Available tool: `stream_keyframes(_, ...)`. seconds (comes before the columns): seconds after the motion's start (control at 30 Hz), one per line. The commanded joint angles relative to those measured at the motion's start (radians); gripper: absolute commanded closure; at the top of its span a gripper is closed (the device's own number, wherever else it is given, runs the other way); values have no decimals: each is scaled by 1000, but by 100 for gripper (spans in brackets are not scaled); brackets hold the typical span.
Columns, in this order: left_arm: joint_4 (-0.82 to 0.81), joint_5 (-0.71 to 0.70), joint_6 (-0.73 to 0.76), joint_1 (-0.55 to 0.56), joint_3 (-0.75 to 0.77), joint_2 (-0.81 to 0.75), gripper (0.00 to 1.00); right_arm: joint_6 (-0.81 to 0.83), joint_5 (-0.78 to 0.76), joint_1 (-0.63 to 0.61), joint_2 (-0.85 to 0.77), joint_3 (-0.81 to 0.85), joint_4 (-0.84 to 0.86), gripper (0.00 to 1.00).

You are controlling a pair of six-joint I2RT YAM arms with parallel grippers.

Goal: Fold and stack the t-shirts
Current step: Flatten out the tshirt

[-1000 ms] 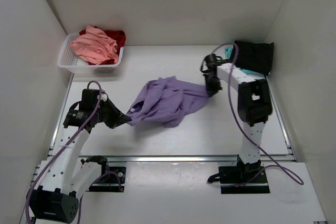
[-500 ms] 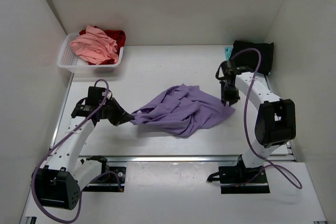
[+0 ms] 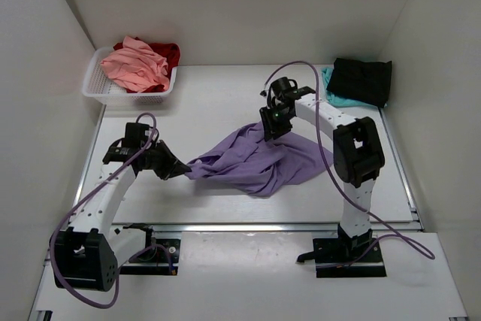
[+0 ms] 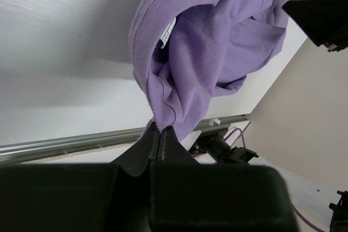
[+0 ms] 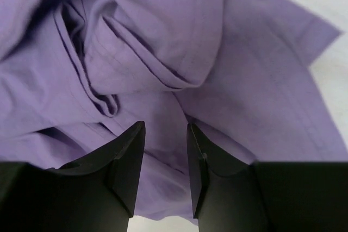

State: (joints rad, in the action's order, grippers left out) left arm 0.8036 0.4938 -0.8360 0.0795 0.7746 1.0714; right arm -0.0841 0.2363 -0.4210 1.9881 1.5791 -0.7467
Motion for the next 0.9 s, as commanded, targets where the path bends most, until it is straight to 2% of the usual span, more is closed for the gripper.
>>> stream_keyframes(0.0, 5, 31, 40, -14, 34, 4, 100, 30, 77, 5, -3, 2, 58, 66)
stream_keyframes(0.33, 17, 54, 78, -37, 28, 19, 100, 36, 66, -67, 97, 44, 33, 70)
stream_keyframes(0.37, 14, 55, 74, -34, 31, 22, 100, 41, 67, -65, 94, 41, 26, 81)
stream_keyframes(0.4, 13, 55, 80, -35, 31, 22, 100, 34, 63, -64, 89, 42, 24, 96)
stream_keyframes(0.43, 8, 54, 74, -44, 31, 22, 100, 24, 61, -67, 86, 41, 21, 100)
stream_keyframes(0.63, -46, 61, 35, -53, 78, 56, 100, -9, 6, 7, 11, 163, -74, 100)
stream_keyframes(0.73, -73, 39, 8, -55, 218, 125, 100, -60, -32, 74, -99, 244, -94, 100)
stream_keyframes(0.83, -78, 48, -20, -53, 481, 249, 100, -110, -103, 154, -317, 251, -11, 100)
stream_keyframes(0.87, -73, 45, -26, -55, 659, 299, 100, -147, -89, 201, -381, 246, 63, 100)
